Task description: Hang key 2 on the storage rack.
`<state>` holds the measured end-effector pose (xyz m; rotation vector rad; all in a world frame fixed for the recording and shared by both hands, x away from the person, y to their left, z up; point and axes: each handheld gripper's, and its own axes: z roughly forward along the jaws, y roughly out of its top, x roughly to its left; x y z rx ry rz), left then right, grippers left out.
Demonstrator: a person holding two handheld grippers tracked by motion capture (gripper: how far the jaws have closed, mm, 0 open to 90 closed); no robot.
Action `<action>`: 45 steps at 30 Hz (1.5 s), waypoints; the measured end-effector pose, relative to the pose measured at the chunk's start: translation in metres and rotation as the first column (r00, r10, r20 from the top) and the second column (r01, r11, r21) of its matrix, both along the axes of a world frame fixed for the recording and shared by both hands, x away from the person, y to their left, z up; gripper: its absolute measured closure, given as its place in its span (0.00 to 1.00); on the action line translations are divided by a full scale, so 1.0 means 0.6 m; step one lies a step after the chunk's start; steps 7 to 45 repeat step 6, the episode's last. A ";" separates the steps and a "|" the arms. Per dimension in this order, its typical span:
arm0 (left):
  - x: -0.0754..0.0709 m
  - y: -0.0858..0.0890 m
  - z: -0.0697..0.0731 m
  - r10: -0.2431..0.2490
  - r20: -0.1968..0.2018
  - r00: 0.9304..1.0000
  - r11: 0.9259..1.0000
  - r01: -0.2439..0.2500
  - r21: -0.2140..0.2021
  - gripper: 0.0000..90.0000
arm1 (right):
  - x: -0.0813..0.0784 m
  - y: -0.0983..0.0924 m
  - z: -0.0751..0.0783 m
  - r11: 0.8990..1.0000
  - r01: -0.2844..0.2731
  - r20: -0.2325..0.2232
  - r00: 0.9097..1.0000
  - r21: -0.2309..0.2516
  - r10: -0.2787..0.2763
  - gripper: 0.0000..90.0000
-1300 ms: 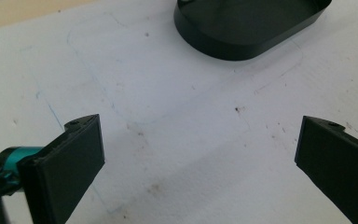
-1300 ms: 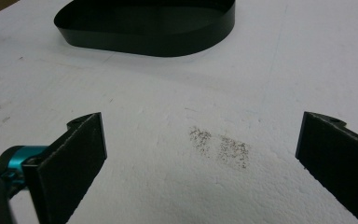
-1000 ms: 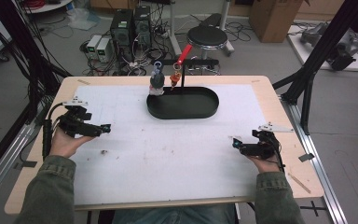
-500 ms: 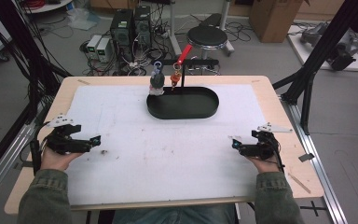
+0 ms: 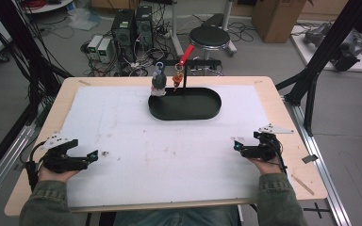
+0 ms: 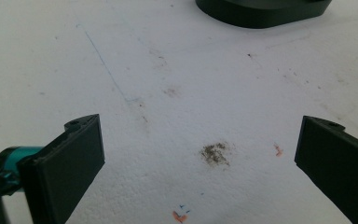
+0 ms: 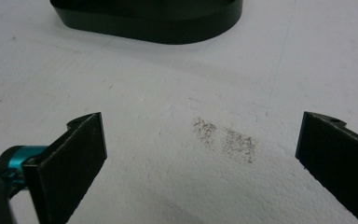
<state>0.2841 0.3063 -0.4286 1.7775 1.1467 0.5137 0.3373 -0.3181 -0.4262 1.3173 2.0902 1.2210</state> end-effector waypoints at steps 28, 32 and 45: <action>0.007 -0.008 -0.011 -0.008 -0.041 0.999 1.000 0.009 0.011 0.02 | 0.001 0.003 -0.002 1.000 -0.011 -0.008 1.000 -0.015 0.010 0.01; 0.007 -0.008 -0.011 -0.008 -0.041 0.999 1.000 0.009 0.011 0.02 | 0.001 0.003 -0.002 1.000 -0.011 -0.008 1.000 -0.015 0.010 0.01; 0.007 -0.008 -0.011 -0.008 -0.041 0.999 1.000 0.009 0.011 0.02 | 0.001 0.003 -0.002 1.000 -0.011 -0.008 1.000 -0.015 0.010 0.01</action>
